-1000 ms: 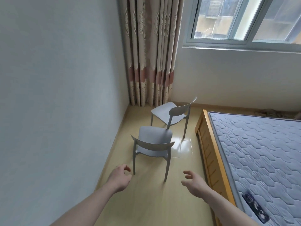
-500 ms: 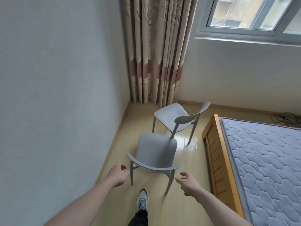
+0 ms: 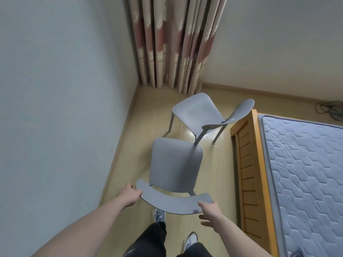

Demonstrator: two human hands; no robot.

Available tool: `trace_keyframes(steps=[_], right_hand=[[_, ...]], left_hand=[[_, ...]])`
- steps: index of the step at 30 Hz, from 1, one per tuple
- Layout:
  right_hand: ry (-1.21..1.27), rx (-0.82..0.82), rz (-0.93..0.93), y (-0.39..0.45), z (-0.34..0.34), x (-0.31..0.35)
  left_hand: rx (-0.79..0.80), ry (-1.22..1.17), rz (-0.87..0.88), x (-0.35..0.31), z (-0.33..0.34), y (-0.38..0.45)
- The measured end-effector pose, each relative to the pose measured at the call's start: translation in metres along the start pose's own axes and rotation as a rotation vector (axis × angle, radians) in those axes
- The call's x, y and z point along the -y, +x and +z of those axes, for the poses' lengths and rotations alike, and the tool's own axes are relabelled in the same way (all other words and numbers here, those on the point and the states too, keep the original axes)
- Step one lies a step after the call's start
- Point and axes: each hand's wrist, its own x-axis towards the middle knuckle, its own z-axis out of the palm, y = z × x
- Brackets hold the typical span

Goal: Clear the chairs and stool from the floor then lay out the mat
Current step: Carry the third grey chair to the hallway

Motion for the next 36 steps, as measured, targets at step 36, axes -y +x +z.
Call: trace_keyframes(steps=[36], right_hand=[[-0.444,0.36,-0.316,-0.001,-0.097,0.054]], left_hand=[[-0.333,-1.025,-0.246,0.065,0.187,-0.143]])
